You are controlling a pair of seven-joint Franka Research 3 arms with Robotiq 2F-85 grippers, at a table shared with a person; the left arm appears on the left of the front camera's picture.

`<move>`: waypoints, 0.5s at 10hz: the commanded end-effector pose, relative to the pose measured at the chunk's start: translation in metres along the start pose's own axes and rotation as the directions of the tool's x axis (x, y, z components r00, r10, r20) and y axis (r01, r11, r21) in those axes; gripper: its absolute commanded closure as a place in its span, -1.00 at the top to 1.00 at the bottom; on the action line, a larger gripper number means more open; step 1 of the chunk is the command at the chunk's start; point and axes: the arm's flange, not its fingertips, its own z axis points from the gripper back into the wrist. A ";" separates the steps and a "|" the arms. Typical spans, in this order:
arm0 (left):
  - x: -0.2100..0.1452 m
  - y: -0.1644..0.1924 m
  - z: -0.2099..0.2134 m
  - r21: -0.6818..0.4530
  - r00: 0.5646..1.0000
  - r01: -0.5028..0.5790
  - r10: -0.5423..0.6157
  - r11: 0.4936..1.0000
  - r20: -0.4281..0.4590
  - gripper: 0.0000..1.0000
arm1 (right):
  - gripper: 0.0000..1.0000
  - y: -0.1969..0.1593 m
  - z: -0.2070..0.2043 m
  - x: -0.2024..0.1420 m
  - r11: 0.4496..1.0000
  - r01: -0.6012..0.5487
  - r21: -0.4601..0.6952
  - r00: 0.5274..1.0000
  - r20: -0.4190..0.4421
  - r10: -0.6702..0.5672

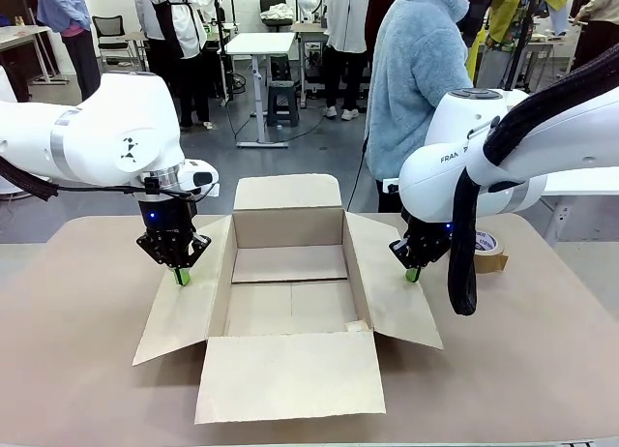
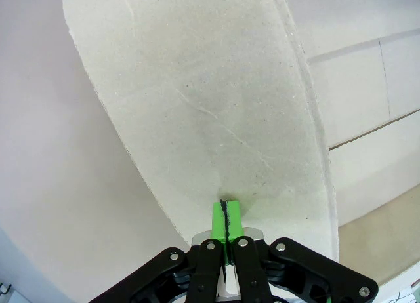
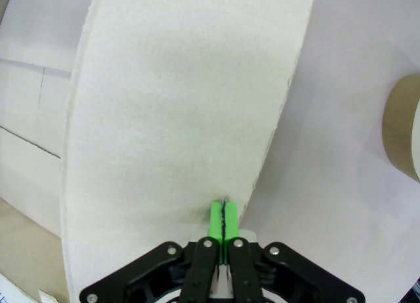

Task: Wrap the clocks to prevent damage.
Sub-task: Once the human has placed the objects inside and stepped back, release both hands from the side flaps of the Package Box.

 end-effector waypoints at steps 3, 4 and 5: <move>-0.002 0.000 0.003 0.001 1.000 -0.005 0.005 1.000 0.002 -0.99 | -0.98 0.000 -0.001 0.000 1.000 0.015 0.006 1.000 -0.001 -0.015; -0.002 0.000 0.003 0.001 1.000 -0.005 0.005 1.000 0.002 -0.99 | -0.98 0.000 -0.001 0.000 1.000 0.015 0.006 1.000 -0.001 -0.015; -0.002 0.000 0.003 0.001 1.000 -0.005 0.005 1.000 0.002 -0.99 | -0.98 0.000 -0.001 0.000 1.000 0.015 0.006 1.000 -0.001 -0.015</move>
